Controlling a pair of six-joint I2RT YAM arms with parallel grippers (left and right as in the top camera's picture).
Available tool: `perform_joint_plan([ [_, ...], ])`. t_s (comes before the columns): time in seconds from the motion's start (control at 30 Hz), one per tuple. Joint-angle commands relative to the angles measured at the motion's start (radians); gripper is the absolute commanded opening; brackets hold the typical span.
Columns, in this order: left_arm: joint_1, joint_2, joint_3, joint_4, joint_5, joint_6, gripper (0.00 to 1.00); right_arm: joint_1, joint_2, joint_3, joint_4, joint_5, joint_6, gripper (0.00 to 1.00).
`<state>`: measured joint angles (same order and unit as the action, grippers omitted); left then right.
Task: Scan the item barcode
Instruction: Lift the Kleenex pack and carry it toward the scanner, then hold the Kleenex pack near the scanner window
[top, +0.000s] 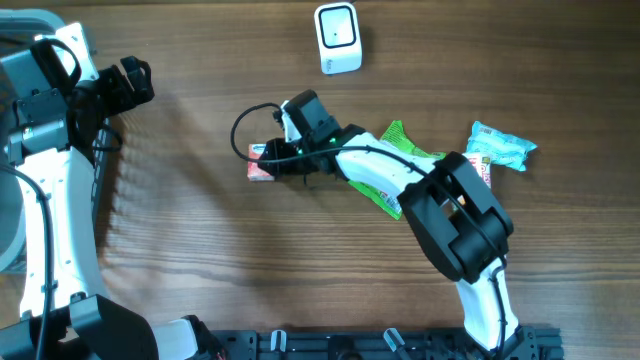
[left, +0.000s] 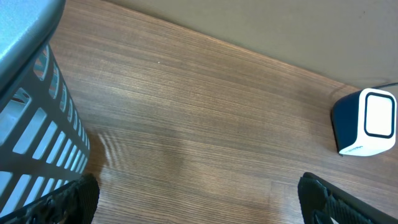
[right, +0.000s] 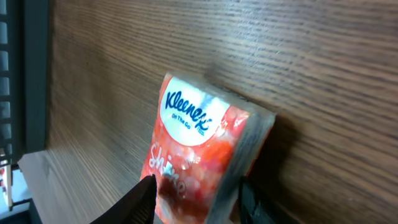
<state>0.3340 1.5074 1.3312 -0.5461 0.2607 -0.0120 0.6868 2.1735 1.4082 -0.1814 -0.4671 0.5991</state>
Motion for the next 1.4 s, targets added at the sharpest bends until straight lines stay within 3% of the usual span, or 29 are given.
perform_joint_plan([
  [0.0,0.005,0.000,0.012,0.003,0.011,0.005,0.99,-0.006,0.020,-0.010,0.018,-0.013,0.002,0.43],
  [0.1,0.005,0.000,0.012,0.003,0.011,0.005,1.00,-0.014,0.020,-0.010,0.048,-0.080,0.021,0.43],
  [0.27,0.005,0.000,0.012,0.003,0.012,0.005,1.00,-0.012,0.020,-0.010,0.047,-0.017,0.108,0.43],
  [0.37,0.005,0.000,0.012,0.003,0.011,0.005,1.00,-0.010,0.021,-0.010,0.031,0.003,0.109,0.38],
  [0.63,0.005,0.000,0.012,0.003,0.011,0.005,1.00,0.014,0.062,-0.010,0.012,0.055,0.108,0.37],
  [0.73,0.005,0.000,0.012,0.003,0.011,0.005,1.00,0.004,0.061,-0.010,0.012,0.056,0.104,0.21],
  [0.87,0.005,0.000,0.012,0.003,0.012,0.005,1.00,-0.100,0.046,-0.007,0.014,-0.192,0.043,0.17],
  [0.9,0.005,0.000,0.012,0.003,0.011,0.005,1.00,-0.143,0.038,-0.007,0.016,-0.347,-0.023,0.08],
  [0.93,0.005,0.000,0.012,0.003,0.011,0.005,1.00,-0.190,0.027,-0.007,0.018,-0.505,-0.108,0.04],
  [1.03,0.005,0.000,0.012,0.003,0.012,0.005,1.00,-0.297,0.006,-0.007,0.015,-0.888,-0.261,0.04],
  [1.1,0.005,0.000,0.012,0.003,0.011,0.005,1.00,-0.346,0.006,-0.007,-0.012,-0.974,-0.259,0.09],
  [1.13,0.005,0.000,0.012,0.003,0.011,0.005,1.00,-0.352,0.006,-0.007,-0.030,-0.899,-0.247,0.21],
  [1.17,0.005,0.000,0.012,0.003,0.012,0.005,1.00,-0.336,0.006,-0.007,-0.046,-0.808,-0.225,0.38],
  [1.3,0.005,0.000,0.012,0.003,0.011,0.005,1.00,-0.167,0.006,-0.007,-0.063,-0.282,-0.123,0.48],
  [1.33,0.005,0.000,0.012,0.003,0.011,0.005,1.00,-0.130,0.006,-0.007,-0.045,-0.184,-0.122,0.56],
  [1.37,0.005,0.000,0.012,0.003,0.011,0.005,1.00,-0.112,0.006,-0.007,-0.013,-0.144,-0.126,0.76],
])
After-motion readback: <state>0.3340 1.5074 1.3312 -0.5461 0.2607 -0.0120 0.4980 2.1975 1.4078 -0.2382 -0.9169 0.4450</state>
